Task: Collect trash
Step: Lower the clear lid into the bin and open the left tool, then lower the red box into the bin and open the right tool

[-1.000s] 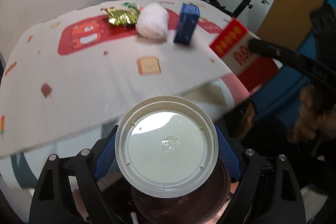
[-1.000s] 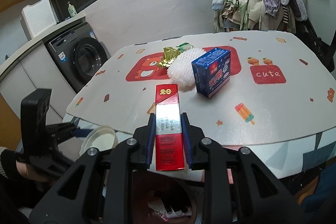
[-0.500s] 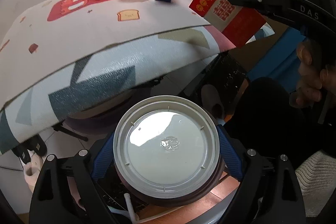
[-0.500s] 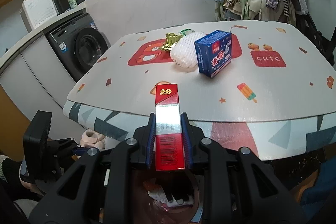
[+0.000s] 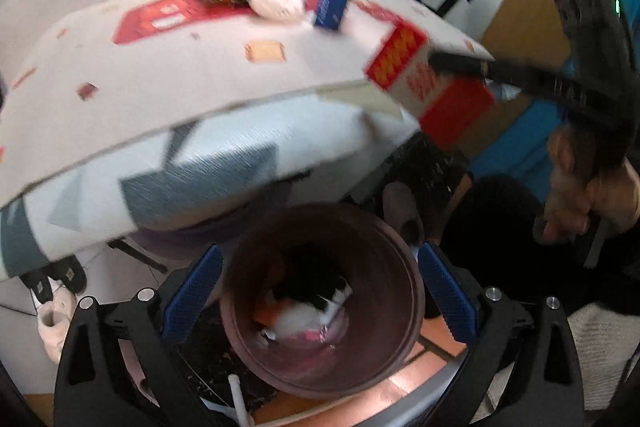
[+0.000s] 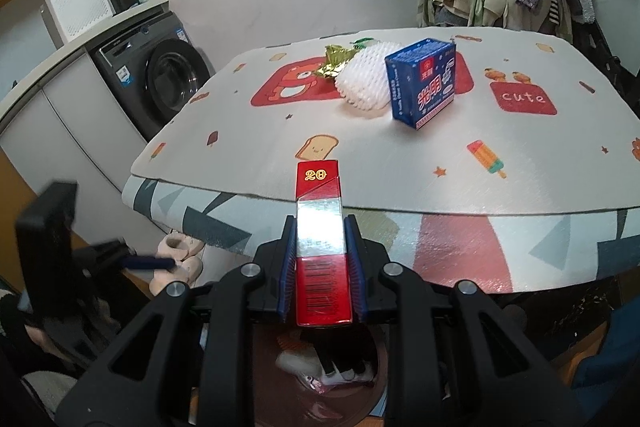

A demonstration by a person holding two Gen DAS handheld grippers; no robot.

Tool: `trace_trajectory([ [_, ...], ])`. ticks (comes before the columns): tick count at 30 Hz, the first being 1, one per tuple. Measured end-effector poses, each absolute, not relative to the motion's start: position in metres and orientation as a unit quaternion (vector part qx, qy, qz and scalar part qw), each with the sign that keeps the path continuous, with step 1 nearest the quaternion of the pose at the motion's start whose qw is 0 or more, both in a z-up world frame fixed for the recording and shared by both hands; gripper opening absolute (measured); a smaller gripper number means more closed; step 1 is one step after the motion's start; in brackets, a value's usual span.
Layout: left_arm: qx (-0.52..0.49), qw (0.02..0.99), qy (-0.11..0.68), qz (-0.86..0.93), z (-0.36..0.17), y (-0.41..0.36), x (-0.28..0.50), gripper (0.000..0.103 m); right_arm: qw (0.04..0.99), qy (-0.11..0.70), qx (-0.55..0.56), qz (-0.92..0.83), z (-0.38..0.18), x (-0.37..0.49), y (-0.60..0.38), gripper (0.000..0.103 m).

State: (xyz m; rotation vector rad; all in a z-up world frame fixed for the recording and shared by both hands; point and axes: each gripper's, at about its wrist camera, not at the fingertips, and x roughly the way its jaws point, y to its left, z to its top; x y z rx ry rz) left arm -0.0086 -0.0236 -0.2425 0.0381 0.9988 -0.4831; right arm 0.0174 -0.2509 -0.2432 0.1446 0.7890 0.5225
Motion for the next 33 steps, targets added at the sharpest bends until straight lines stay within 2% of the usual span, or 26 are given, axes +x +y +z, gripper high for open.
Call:
trace_trajectory([
  [12, -0.032, 0.906, 0.400, -0.133, -0.198, 0.032, -0.005, 0.096, 0.848, 0.433, 0.033, 0.303, -0.274, -0.002, -0.210, 0.027],
  [20, -0.054, 0.908, 0.402, -0.110, -0.201, 0.050, 0.000, 0.096, 0.812, 0.485, -0.012, 0.325, -0.305, -0.014, -0.177, 0.027],
  [33, -0.055, 0.902, 0.413, -0.111, -0.211, 0.049, 0.000, 0.096, 0.798, 0.526, 0.005, 0.293, -0.325, -0.002, -0.183, 0.027],
])
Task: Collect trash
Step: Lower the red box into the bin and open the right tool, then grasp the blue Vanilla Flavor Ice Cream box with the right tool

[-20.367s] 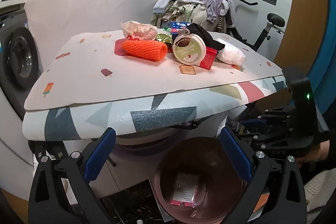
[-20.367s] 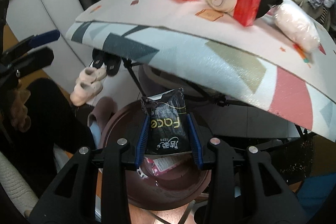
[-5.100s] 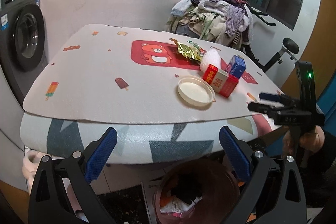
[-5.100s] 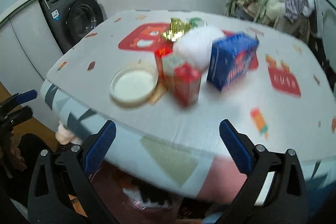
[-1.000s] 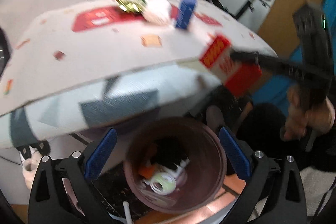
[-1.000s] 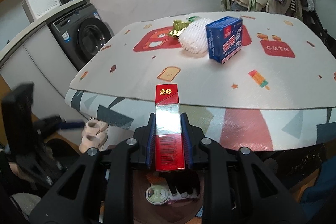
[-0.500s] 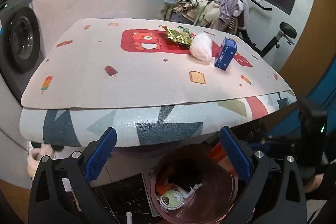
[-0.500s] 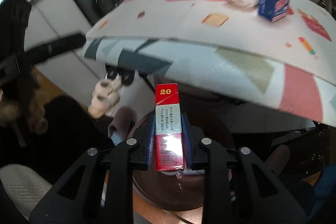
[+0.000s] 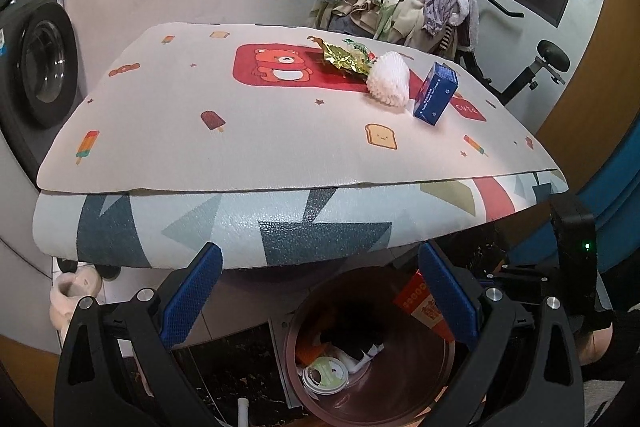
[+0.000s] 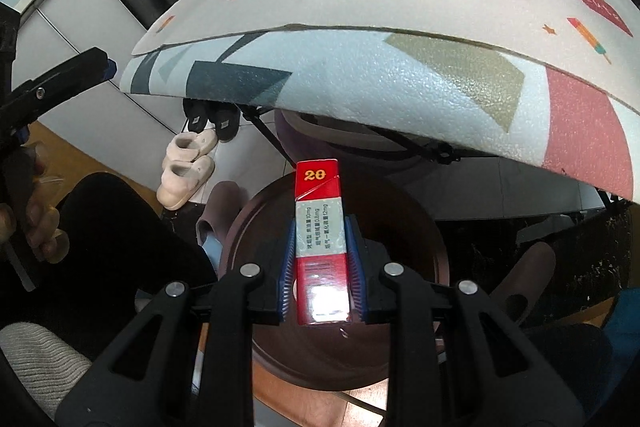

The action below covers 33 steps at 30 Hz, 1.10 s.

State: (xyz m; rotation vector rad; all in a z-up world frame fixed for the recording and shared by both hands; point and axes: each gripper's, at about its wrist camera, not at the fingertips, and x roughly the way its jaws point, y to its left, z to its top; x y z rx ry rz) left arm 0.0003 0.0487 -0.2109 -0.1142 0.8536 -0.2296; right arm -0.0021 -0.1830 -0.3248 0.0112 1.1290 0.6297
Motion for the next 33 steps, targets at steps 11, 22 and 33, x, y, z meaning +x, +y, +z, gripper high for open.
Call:
trace_trajectory([
  [11, -0.055, 0.902, 0.414, -0.111, -0.211, 0.049, 0.000, 0.096, 0.798, 0.534, 0.006, 0.278, -0.328, 0.002, -0.185, 0.029],
  [22, -0.055, 0.901, 0.416, -0.110, -0.213, 0.049, 0.000, 0.096, 0.813, 0.533, -0.003, 0.232, -0.329, 0.005, -0.191, 0.092],
  [33, -0.057, 0.901, 0.417, -0.107, -0.216, 0.050, 0.001, 0.096, 0.837, 0.506, -0.008, 0.206, -0.316, 0.007, -0.198, 0.097],
])
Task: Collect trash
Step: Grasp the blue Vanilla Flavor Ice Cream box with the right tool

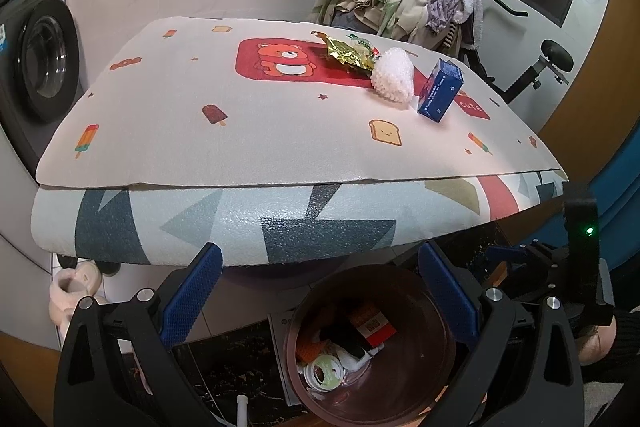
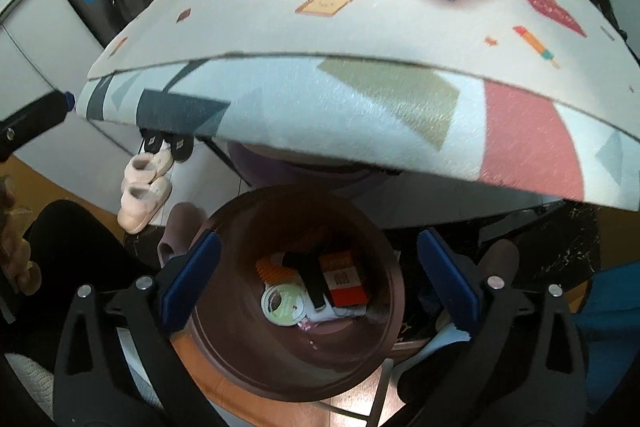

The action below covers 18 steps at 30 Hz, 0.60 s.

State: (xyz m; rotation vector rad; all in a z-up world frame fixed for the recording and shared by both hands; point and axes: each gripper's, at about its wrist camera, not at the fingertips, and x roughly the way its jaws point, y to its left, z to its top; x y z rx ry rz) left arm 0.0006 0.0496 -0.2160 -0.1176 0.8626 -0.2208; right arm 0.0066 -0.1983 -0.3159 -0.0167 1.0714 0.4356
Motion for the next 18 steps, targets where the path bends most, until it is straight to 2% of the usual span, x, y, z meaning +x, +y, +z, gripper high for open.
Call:
trace_trajectory([
  [8, -0.062, 0.905, 0.408, -0.097, -0.211, 0.058, 0.011, 0.096, 0.864, 0.479, -0.027, 0.153, -0.289, 0.033, -0.217, 0.097],
  [18, -0.089, 0.909, 0.399, -0.080, -0.199, 0.080, 0.037, 0.096, 0.886, 0.440, 0.003, 0.143, -0.236, 0.114, -0.247, 0.097],
])
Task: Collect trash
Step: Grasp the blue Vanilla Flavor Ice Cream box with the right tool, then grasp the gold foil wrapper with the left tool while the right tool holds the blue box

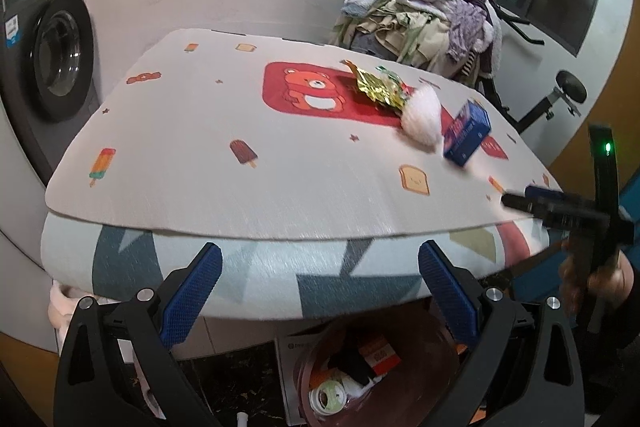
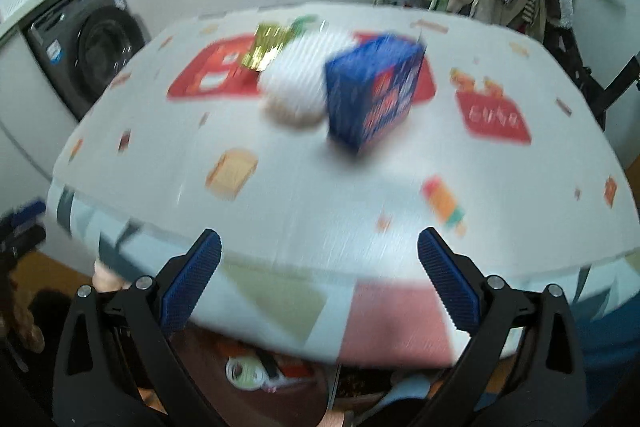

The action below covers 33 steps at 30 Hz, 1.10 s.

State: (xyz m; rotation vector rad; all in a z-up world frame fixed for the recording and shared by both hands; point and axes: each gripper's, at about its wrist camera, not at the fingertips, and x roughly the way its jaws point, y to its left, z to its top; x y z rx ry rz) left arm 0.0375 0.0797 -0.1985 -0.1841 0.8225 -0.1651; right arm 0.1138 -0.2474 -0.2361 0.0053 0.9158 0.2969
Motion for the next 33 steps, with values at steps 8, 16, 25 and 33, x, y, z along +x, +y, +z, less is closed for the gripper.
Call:
trace_trajectory([
  [8, -0.102, 0.910, 0.395, -0.080, -0.188, 0.087, 0.072, 0.096, 0.889, 0.438, 0.096, 0.096, -0.218, 0.193, -0.271, 0.097],
  [16, -0.120, 0.904, 0.401, -0.089, -0.189, 0.084, 0.105, 0.096, 0.876, 0.455, 0.141, 0.071, -0.230, 0.246, -0.270, 0.092],
  [25, -0.128, 0.894, 0.413, -0.114, -0.192, 0.065, 0.151, 0.083, 0.850, 0.482, 0.194, 0.090, -0.247, 0.255, -0.282, 0.064],
  [33, -0.201, 0.866, 0.433, -0.151, -0.202, 0.046, 0.227, 0.052, 0.866, 0.446, 0.192, 0.119, -0.226, 0.226, -0.303, 0.045],
])
